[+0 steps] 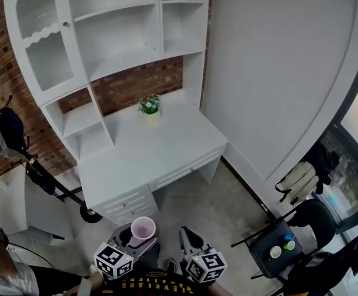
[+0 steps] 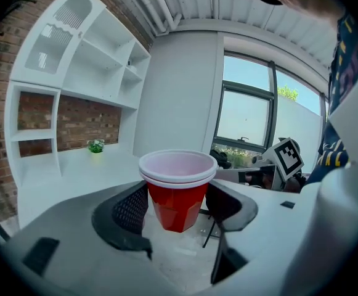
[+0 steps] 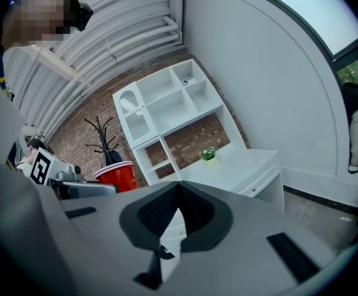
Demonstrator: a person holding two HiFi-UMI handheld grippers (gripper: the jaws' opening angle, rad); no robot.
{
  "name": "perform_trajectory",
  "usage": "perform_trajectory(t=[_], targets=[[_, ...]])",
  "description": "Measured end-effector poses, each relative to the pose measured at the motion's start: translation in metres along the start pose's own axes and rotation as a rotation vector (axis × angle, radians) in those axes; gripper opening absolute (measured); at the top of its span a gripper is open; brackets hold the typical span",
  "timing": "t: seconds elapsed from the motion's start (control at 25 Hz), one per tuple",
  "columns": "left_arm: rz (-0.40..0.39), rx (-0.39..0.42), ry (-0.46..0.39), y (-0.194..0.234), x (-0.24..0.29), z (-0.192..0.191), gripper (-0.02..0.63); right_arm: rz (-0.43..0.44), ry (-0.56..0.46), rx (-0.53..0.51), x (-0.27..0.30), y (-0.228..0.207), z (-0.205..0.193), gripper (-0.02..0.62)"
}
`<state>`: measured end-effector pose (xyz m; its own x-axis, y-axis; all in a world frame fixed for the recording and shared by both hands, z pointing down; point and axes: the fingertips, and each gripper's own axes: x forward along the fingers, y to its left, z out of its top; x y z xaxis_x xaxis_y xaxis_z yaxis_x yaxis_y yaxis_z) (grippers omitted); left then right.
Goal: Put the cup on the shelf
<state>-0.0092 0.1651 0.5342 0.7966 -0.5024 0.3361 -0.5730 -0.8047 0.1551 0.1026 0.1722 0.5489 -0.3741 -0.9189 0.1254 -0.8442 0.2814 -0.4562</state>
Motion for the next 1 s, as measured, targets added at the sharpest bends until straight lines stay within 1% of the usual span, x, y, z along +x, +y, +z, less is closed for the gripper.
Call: perform_trajectory(t=[0.24, 0.4, 0.64, 0.8, 0.92, 1.0], targets=[[-0.044, -0.019, -0.022, 0.029, 0.032, 0.013, 0.295, -0.051, -0.009, -0.051, 0.027, -0.018, 0.019, -0.008], [-0.074, -0.015, -0.032, 0.061, 0.057, 0.030, 0.295, -0.098, 0.007, -0.083, 0.062, -0.036, 0.031, -0.008], [-0.090, -0.031, -0.058, 0.132, 0.094, 0.064, 0.295, -0.133, 0.001, -0.106, 0.133, -0.055, 0.059, -0.008], [-0.093, -0.015, -0.085, 0.178, 0.113, 0.092, 0.295, -0.149, -0.004, -0.117, 0.178, -0.064, 0.075, -0.006], [-0.082, -0.014, -0.113, 0.222, 0.122, 0.116, 0.295, -0.157, -0.012, -0.131, 0.213, -0.066, 0.087, -0.007], [-0.077, 0.002, -0.136, 0.253, 0.126, 0.132, 0.295, -0.166, -0.016, -0.139, 0.237, -0.068, 0.095, -0.006]])
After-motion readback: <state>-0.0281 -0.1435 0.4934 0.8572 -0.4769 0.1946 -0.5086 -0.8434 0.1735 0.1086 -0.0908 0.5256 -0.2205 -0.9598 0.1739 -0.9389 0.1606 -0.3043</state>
